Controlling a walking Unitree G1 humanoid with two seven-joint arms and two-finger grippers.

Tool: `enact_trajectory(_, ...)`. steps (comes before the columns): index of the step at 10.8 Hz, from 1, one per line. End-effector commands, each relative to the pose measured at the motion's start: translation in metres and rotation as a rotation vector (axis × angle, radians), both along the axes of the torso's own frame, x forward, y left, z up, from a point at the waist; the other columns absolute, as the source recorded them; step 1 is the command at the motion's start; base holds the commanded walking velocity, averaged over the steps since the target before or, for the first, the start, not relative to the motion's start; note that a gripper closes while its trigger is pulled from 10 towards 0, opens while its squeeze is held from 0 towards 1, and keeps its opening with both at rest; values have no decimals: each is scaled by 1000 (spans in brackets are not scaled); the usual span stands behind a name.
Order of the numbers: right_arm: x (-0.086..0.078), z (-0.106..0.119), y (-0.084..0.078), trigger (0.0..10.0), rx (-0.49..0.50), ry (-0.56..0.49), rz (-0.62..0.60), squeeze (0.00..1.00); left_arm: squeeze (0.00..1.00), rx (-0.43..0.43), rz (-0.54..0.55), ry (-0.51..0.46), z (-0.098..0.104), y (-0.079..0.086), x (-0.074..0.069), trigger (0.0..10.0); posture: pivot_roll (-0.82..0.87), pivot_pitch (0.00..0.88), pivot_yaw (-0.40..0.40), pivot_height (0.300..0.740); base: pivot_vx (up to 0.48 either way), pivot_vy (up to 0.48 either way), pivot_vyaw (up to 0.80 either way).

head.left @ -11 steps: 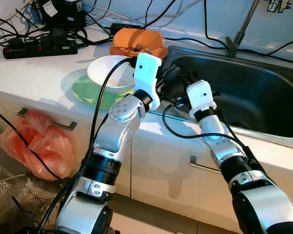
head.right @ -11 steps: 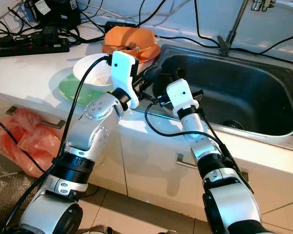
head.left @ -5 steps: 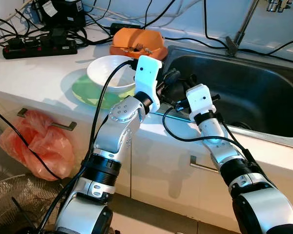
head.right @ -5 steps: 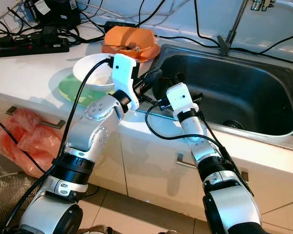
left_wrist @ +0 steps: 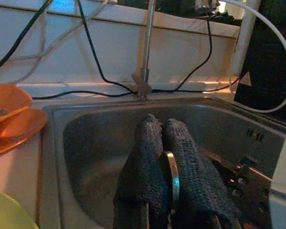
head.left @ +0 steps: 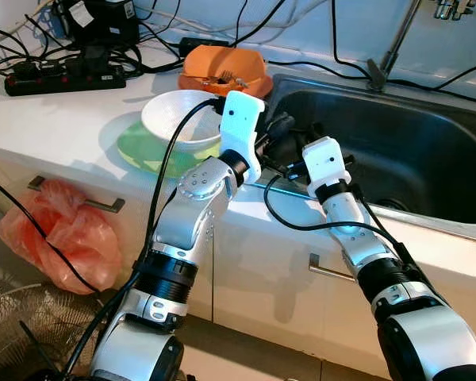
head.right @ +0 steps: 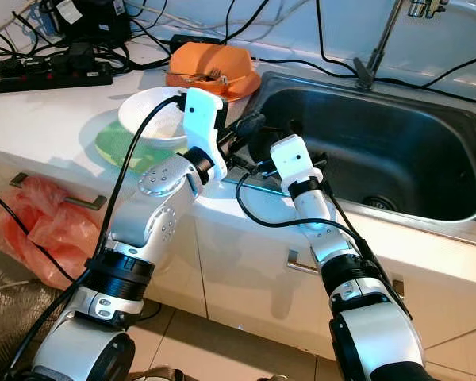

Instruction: Kitchen organization

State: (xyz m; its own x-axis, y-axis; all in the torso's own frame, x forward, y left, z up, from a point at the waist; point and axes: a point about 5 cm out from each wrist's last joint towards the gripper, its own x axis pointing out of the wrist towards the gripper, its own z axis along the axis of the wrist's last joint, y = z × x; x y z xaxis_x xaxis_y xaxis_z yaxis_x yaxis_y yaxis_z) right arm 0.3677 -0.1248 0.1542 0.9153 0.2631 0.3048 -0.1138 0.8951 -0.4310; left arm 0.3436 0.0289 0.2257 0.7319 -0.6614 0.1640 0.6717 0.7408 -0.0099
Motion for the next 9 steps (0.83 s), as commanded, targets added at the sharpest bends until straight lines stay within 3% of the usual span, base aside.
enact_trajectory(1,1,2,2,10000,8,2,9,1000,0,6,-61,-10,2,-10,-6,10000,70,46,-26,740,0,0,0)
enact_trajectory(2,1,2,2,10000,9,1,12,1000,0,6,-62,-10,2,-10,-6,10000,71,46,-27,740,0,0,0)
enact_trajectory(3,1,2,3,10000,-5,1,9,584,0,7,-63,-9,2,-10,-6,10000,70,46,-26,740,0,0,0)
enact_trajectory(4,1,2,4,10000,-13,2,12,0,0,7,-68,-7,1,-10,-7,10000,70,45,-25,740,0,0,0)
enact_trajectory(9,1,1,5,10000,-16,3,13,0,0,24,-119,-2,-1,-15,-11,10000,70,40,-23,740,0,0,0)
